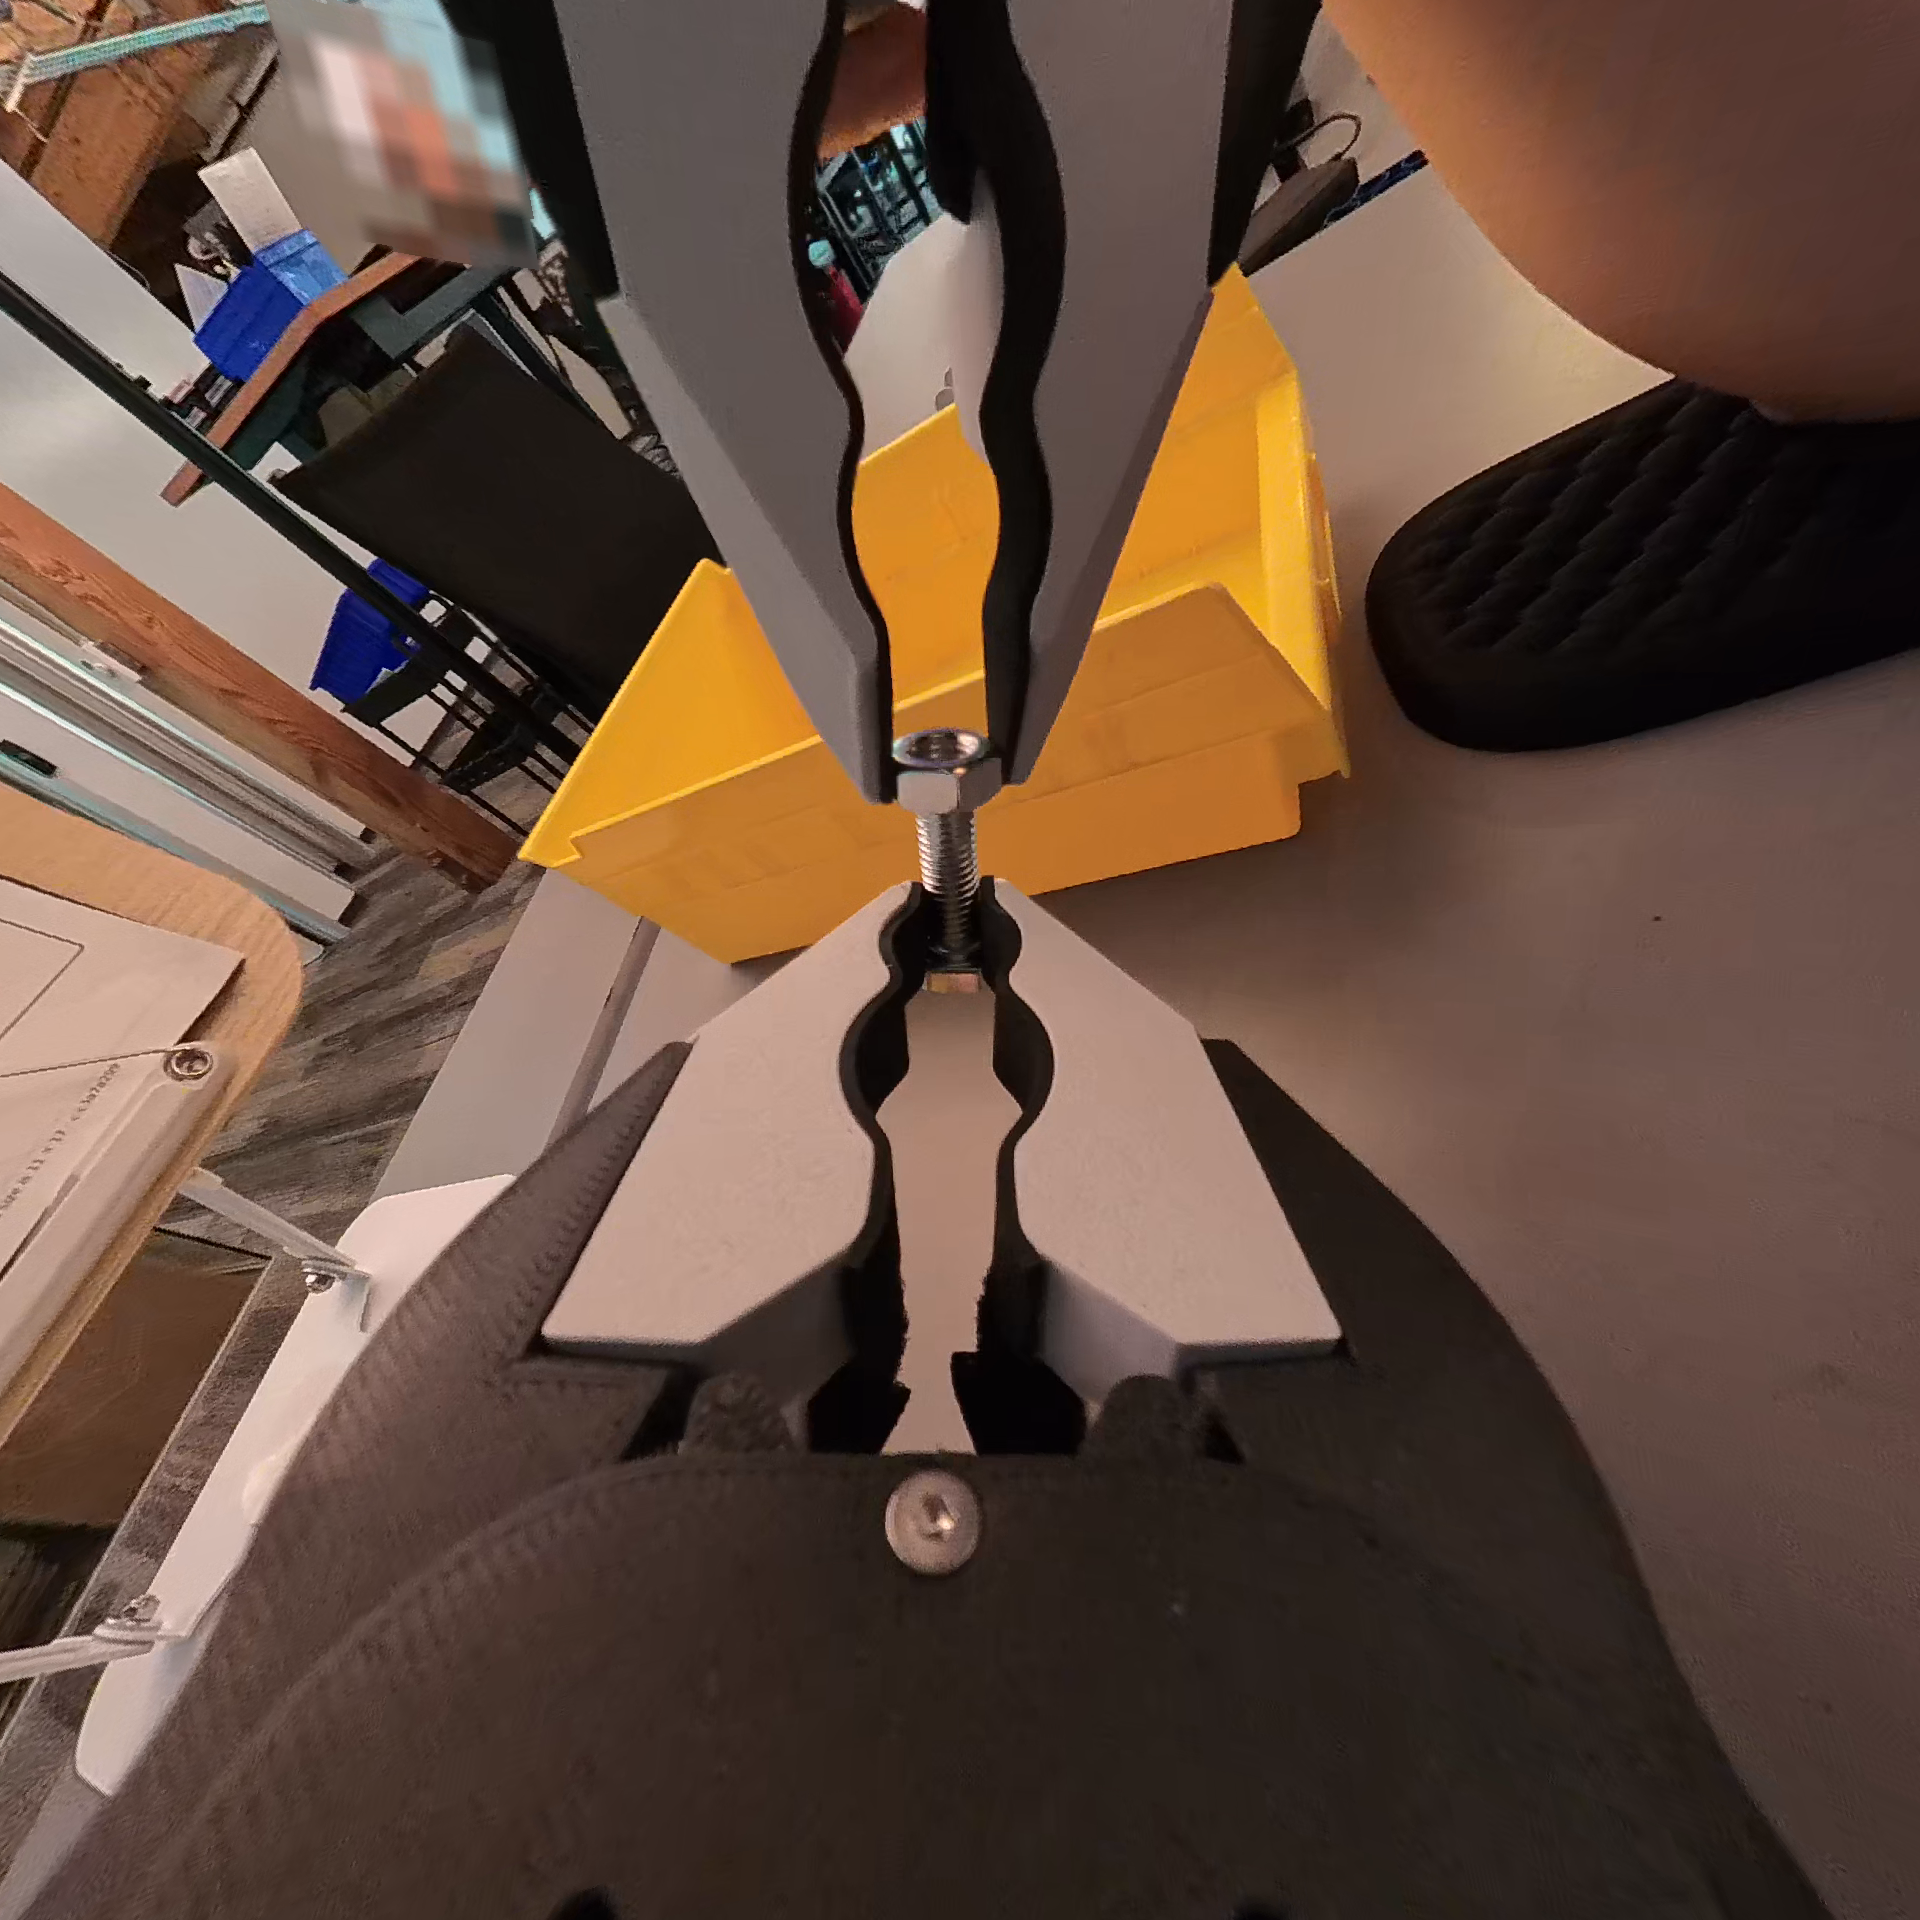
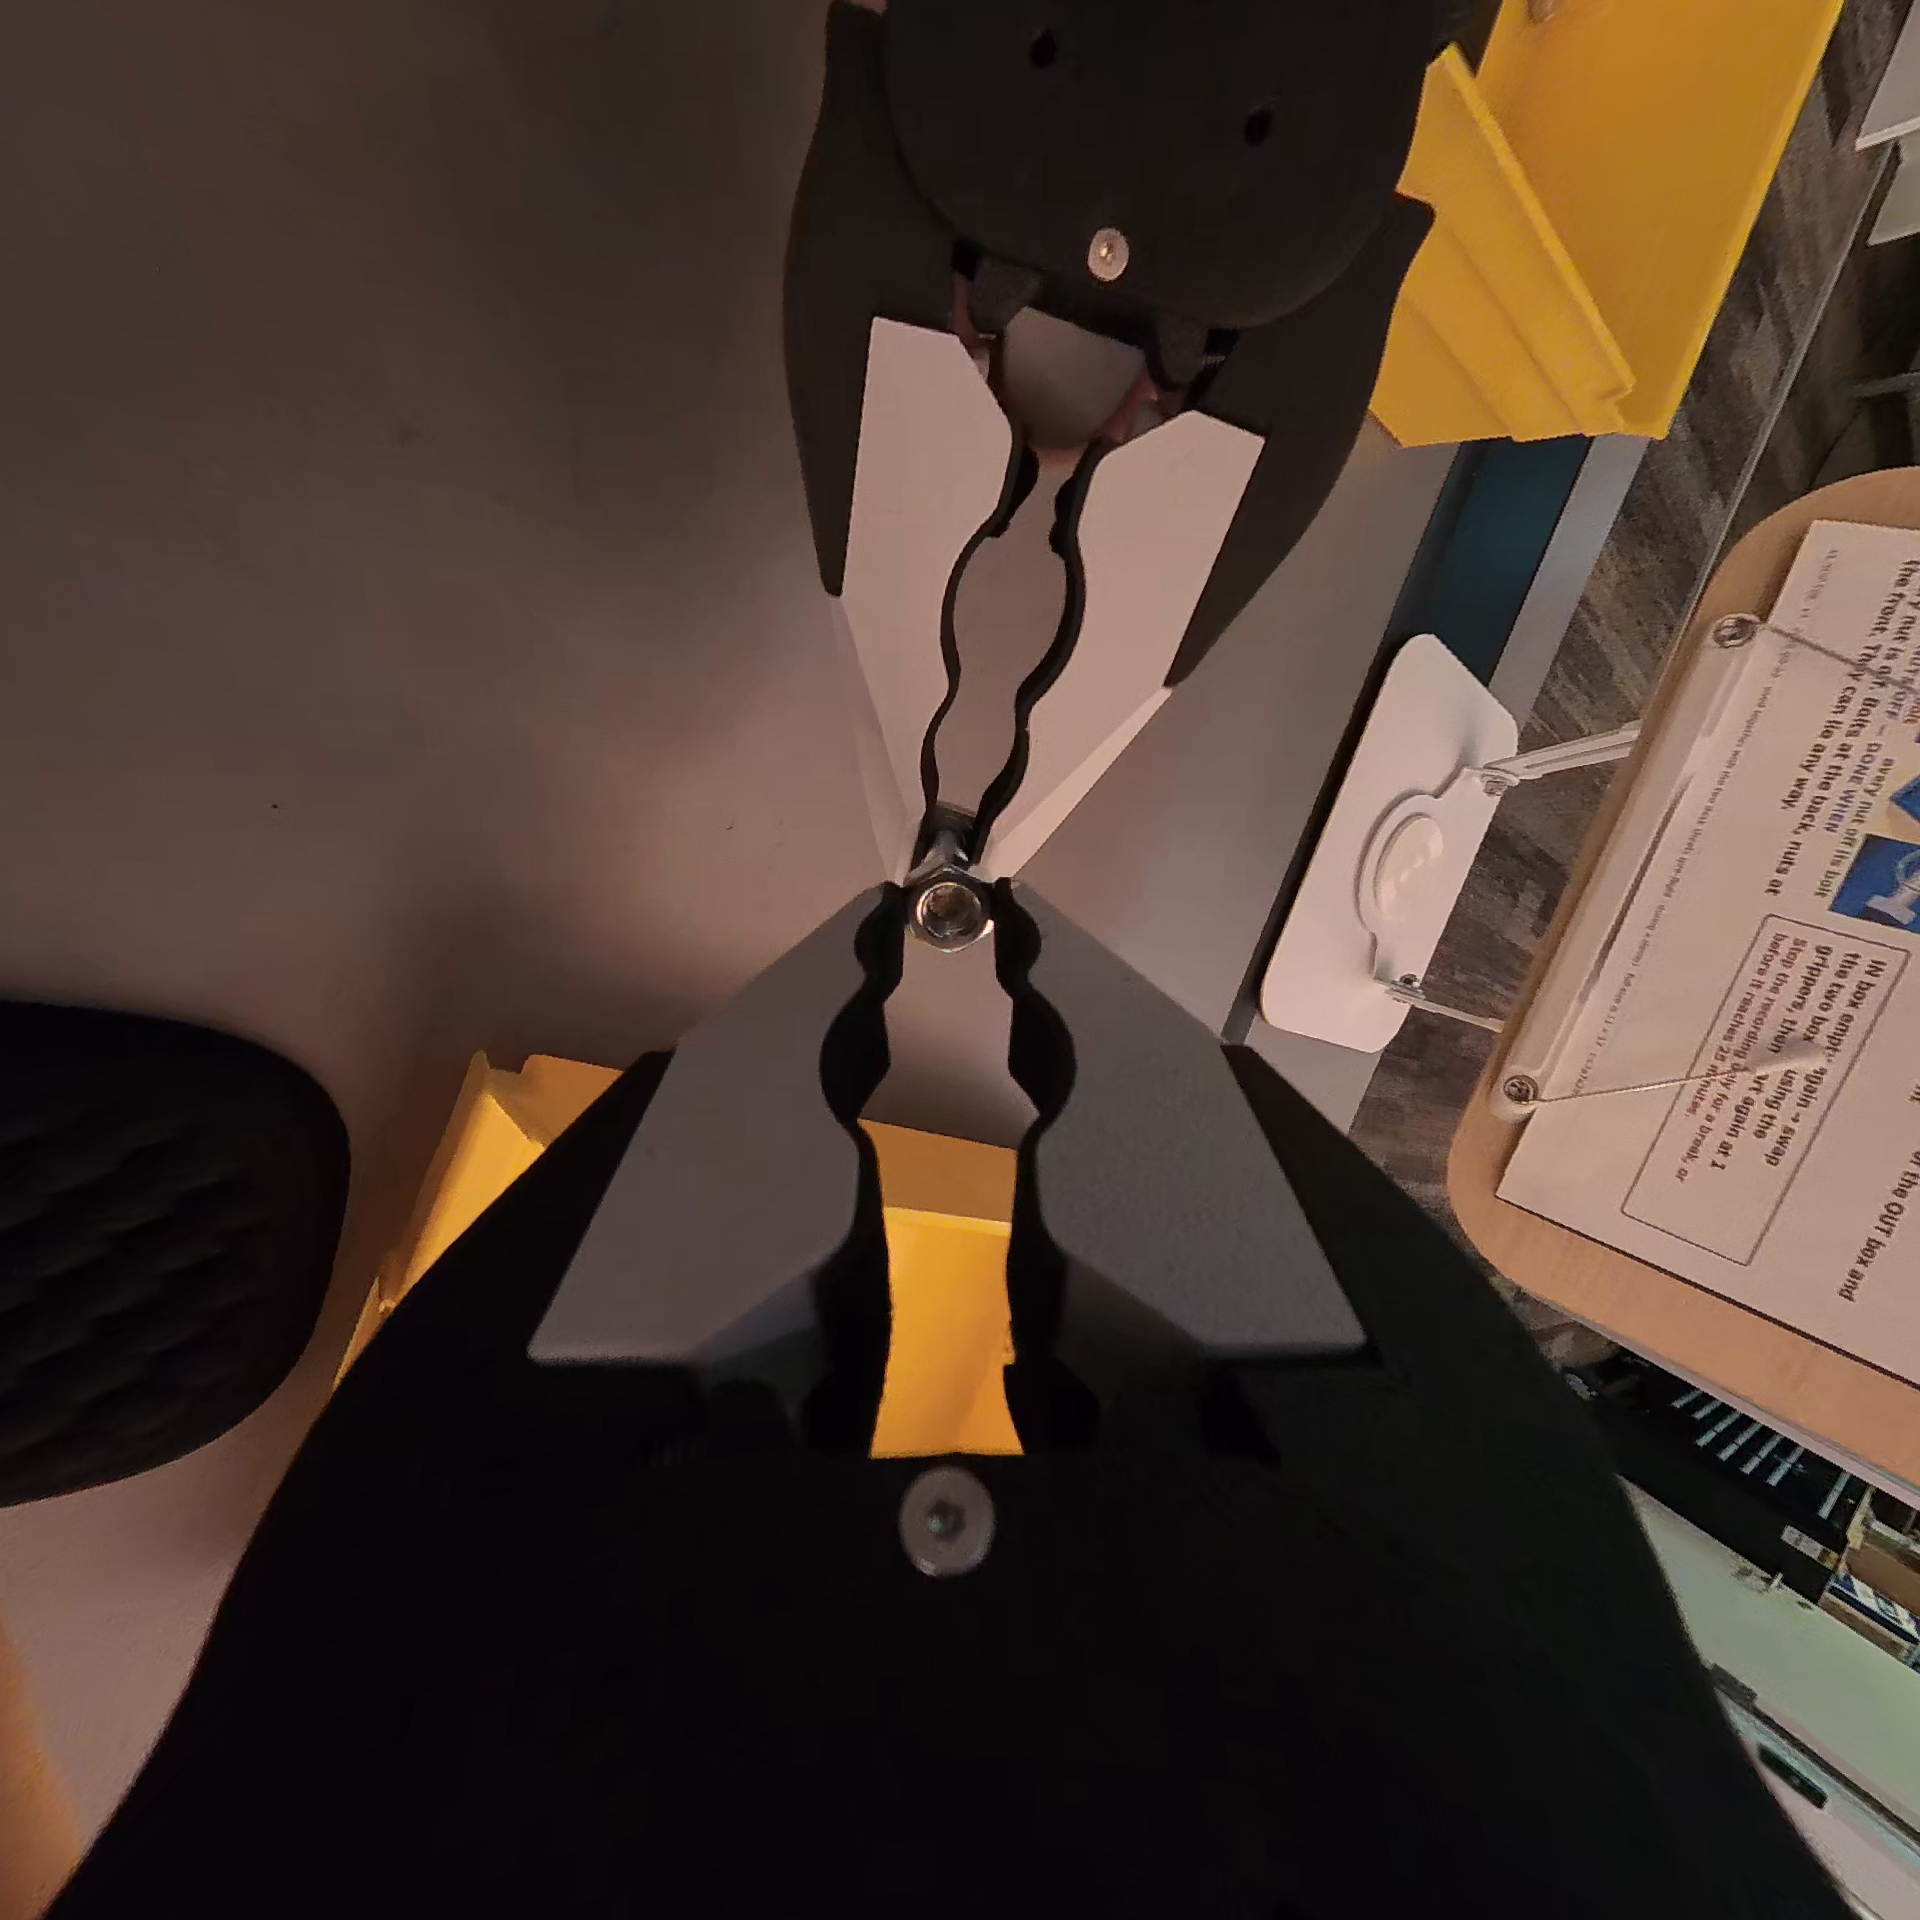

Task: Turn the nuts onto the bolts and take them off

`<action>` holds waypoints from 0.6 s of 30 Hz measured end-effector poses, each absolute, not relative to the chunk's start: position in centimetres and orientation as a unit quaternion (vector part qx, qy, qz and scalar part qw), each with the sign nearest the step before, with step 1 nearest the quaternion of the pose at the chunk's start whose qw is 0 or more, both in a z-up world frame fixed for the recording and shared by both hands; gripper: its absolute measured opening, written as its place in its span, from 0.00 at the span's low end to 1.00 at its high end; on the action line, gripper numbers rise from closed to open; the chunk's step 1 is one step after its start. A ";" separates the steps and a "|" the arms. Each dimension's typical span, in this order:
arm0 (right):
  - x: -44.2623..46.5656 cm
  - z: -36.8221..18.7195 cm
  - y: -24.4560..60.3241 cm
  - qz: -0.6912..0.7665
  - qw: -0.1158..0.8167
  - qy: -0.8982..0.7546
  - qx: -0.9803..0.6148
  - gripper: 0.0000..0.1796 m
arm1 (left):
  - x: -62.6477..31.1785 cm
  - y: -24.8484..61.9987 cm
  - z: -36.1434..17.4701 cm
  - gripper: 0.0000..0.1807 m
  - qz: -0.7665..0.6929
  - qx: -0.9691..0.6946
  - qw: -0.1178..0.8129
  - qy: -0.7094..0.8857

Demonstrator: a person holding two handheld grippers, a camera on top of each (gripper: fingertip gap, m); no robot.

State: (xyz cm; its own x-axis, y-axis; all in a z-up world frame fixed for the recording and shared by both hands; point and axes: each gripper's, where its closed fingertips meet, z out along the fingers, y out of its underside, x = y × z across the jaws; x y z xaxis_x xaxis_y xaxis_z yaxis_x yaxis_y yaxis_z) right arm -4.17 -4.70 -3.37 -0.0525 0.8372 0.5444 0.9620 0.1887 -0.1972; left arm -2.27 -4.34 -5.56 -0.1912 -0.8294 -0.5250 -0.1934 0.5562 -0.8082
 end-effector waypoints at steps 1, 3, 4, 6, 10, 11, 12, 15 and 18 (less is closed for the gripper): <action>-4.1 -3.5 -4.7 -0.109 0.281 -0.716 -0.629 0.09 | -2.2 -4.4 -5.7 0.04 -0.303 -0.361 0.523 0.710; -4.0 -3.5 -4.8 -0.111 0.279 -0.715 -0.631 0.09 | -2.1 -4.4 -5.8 0.04 -0.307 -0.361 0.520 0.711; -4.0 -3.5 -4.8 -0.112 0.279 -0.715 -0.631 0.09 | -2.1 -4.5 -5.8 0.04 -0.309 -0.361 0.519 0.710; -3.9 -3.5 -4.9 -0.111 0.279 -0.714 -0.632 0.09 | -2.0 -4.6 -5.7 0.04 -0.311 -0.360 0.518 0.710; -3.8 -3.2 -4.8 -0.110 0.284 -0.711 -0.633 0.09 | -2.0 -4.4 -5.5 0.04 -0.310 -0.362 0.522 0.708; -3.8 -3.2 -4.7 -0.110 0.284 -0.710 -0.635 0.09 | -1.9 -4.4 -5.5 0.04 -0.314 -0.363 0.521 0.706; -3.7 -3.2 -4.7 -0.112 0.283 -0.710 -0.635 0.09 | -1.8 -4.5 -5.5 0.04 -0.318 -0.364 0.519 0.705; -3.5 -3.5 -4.7 -0.118 0.276 -0.709 -0.638 0.09 | -1.6 -4.4 -5.7 0.04 -0.322 -0.368 0.514 0.705; -3.2 -3.5 -4.6 -0.123 0.272 -0.706 -0.642 0.09 | -1.4 -4.4 -5.8 0.04 -0.314 -0.367 0.515 0.708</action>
State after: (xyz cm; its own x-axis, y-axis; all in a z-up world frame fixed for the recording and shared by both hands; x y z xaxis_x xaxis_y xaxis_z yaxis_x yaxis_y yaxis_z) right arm -3.22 -4.57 -3.52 -0.0265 0.8395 0.5427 0.9738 0.1443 -0.1757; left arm -1.38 -4.36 -5.77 -0.2002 -0.8433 -0.4988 -0.1968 0.5334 -0.8227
